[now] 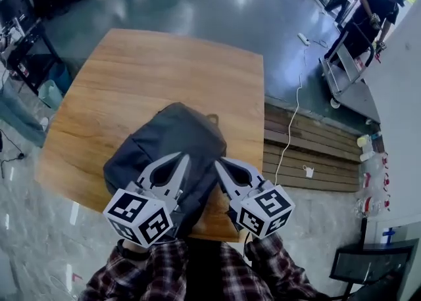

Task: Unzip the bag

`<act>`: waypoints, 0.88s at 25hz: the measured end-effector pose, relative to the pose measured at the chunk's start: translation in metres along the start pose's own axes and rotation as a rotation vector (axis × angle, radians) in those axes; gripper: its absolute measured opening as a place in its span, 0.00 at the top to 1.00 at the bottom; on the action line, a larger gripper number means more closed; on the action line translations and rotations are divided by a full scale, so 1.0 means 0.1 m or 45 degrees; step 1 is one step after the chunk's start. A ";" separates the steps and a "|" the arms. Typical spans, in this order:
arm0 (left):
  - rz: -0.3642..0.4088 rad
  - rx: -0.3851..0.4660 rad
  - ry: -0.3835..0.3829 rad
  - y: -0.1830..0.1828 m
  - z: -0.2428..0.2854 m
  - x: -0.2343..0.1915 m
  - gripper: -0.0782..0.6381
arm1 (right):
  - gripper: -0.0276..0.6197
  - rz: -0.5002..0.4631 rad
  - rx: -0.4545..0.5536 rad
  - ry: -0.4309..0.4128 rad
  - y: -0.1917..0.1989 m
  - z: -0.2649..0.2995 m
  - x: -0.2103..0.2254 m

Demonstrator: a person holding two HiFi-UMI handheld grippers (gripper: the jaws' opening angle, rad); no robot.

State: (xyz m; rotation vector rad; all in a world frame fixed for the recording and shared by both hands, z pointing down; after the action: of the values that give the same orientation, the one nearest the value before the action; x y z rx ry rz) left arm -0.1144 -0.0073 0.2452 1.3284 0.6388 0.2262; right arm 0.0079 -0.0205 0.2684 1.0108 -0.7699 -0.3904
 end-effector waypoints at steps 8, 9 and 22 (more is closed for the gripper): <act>0.131 0.040 -0.064 -0.20 -0.20 0.16 0.88 | 0.94 -0.097 0.093 -0.084 -0.26 -0.17 -0.31; 0.135 0.040 -0.060 -0.20 -0.20 0.19 0.88 | 0.94 -0.100 0.103 -0.085 -0.29 -0.21 -0.31; 0.181 0.048 -0.025 -0.24 -0.18 0.36 0.88 | 0.94 -0.109 0.153 -0.072 -0.36 -0.36 -0.34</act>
State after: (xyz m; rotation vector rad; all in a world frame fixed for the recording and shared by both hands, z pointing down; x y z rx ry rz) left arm -0.0997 0.0198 0.2095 1.4124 0.5347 0.3169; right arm 0.0132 0.0045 0.2132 1.1521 -0.8107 -0.4522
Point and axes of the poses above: the fingertips, and each gripper's own axes: z forward along the fingers, x to its right, y out of its underside, the point moved 4 cm from there along -z, backward along the fingers, and after that the axes turned 12 degrees about z, right-handed, at the moved point
